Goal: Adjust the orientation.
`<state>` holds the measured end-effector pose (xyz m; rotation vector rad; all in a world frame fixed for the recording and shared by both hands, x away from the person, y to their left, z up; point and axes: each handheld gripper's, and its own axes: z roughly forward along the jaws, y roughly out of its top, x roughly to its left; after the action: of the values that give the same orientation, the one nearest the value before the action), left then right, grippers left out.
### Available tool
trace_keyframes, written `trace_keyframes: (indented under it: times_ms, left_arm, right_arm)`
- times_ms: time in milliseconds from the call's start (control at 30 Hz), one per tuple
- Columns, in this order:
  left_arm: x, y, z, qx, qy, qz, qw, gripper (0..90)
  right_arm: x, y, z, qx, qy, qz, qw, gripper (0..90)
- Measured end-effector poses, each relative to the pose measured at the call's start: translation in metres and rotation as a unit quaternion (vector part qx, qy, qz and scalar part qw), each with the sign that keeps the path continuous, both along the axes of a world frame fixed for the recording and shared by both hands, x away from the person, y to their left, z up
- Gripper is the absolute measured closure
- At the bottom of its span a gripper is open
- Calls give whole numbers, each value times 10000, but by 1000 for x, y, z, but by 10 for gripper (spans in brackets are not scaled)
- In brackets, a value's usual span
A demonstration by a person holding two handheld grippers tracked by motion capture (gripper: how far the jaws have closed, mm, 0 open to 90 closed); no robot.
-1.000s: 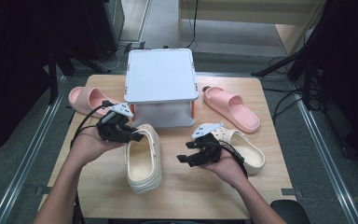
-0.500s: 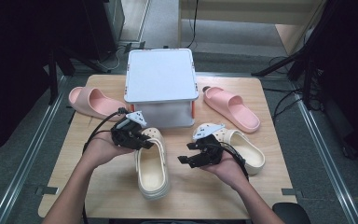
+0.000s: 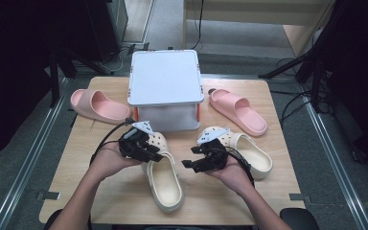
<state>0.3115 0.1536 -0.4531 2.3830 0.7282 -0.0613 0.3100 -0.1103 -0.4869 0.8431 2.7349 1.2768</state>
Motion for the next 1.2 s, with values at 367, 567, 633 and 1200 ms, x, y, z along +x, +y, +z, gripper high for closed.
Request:
trace_keyframes:
  times_ms: [367,567,633,1200]
  left_arm:
    - [-6,8,13,-314,-39,198,9993,551]
    - [-6,28,18,-458,-78,470,9978,615]
    - [-4,38,17,-577,-30,655,9962,688]
    - [-11,73,-13,-592,-100,1445,9877,846]
  right_arm:
    - [-1,-1,2,69,-97,44,9999,360]
    - [-2,1,1,96,-89,89,9999,375]
    - [-3,2,1,101,-52,89,9999,388]
    - [-3,17,-1,146,46,579,9982,767]
